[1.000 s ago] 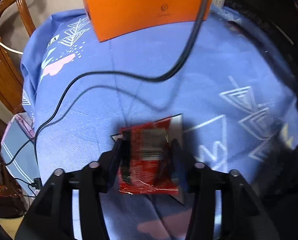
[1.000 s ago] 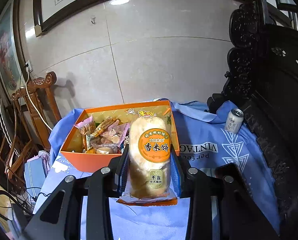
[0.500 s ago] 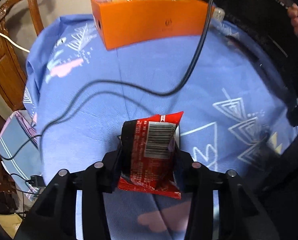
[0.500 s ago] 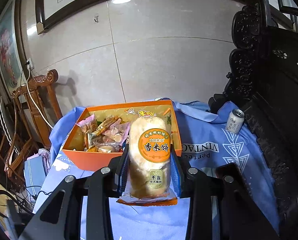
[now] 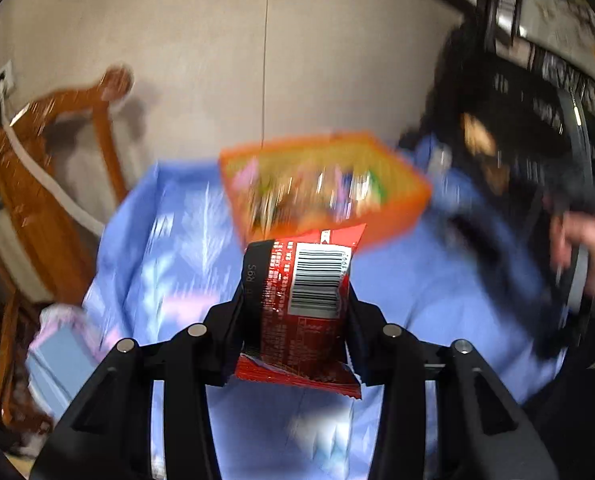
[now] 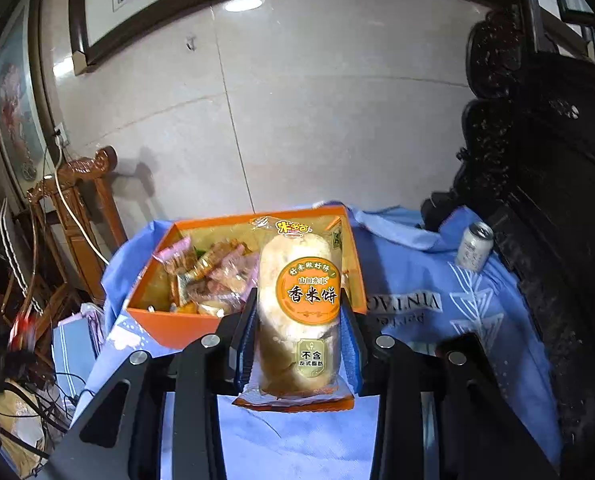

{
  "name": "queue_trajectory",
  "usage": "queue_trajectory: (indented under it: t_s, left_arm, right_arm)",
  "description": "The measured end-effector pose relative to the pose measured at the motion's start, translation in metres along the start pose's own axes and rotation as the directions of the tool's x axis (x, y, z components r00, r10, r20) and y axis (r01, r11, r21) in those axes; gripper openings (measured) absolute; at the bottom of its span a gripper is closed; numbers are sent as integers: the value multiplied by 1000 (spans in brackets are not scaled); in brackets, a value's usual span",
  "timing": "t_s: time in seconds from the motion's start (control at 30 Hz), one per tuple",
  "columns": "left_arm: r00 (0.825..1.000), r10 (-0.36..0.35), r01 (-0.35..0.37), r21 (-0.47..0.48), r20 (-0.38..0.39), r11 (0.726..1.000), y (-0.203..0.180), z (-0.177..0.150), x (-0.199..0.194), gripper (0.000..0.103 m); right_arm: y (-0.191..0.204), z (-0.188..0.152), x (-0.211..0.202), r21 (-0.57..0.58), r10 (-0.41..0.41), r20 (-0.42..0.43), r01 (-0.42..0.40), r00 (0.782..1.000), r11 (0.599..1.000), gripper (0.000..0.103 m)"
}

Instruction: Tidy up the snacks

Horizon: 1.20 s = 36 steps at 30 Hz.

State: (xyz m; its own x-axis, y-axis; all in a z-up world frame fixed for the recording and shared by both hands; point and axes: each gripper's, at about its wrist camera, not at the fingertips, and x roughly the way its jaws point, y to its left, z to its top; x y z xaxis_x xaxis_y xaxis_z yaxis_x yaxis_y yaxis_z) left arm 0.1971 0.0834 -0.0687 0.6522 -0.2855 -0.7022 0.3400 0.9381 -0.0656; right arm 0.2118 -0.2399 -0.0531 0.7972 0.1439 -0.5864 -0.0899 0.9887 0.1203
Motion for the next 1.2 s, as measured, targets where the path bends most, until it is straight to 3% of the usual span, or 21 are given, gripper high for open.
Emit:
queue_trajectory:
  t_s: [0.13, 0.33, 0.57, 0.97, 1.0, 1.03, 1.07, 1.1, 1.13, 1.2]
  left_arm:
    - [997, 13, -12, -17, 70, 1000, -18, 63, 32, 42]
    - [994, 99, -97, -51, 43, 994, -39, 127, 97, 42]
    - [989, 145, -146, -68, -21, 987, -46, 147, 151, 42]
    - [980, 195, -198, -76, -45, 977, -28, 160, 183, 45]
    - [978, 204, -207, -80, -44, 975, -26, 159, 184, 47]
    - [976, 214, -217, -85, -40, 973, -25, 159, 185, 69]
    - [968, 249, -252, -93, -42, 963, -24, 158, 186, 98]
    - [953, 299, -303, -103, -48, 948, -21, 156, 185, 99]
    - [948, 313, -318, -111, -60, 942, -16, 155, 185, 99]
    - [955, 281, -292, -145, -90, 945, -8, 153, 182, 99]
  right_arm:
    - [5, 12, 5, 5, 18, 21, -19, 1000, 1000, 36]
    - [13, 34, 23, -7, 40, 45, -39, 998, 999, 37]
    - [19, 53, 62, -20, 71, 26, -71, 997, 997, 37]
    - [30, 69, 117, -24, 93, -20, -94, 995, 995, 38]
    - [31, 70, 119, -24, 92, -21, -92, 996, 995, 43]
    - [32, 70, 123, -21, 91, -27, -92, 995, 996, 59]
    - [32, 71, 126, -17, 82, -39, -83, 996, 996, 87]
    - [32, 71, 127, -12, 57, -43, -58, 997, 998, 100]
    - [30, 70, 126, -3, 33, -38, -33, 999, 999, 100]
    - [29, 70, 124, 2, 39, -54, -39, 998, 999, 100]
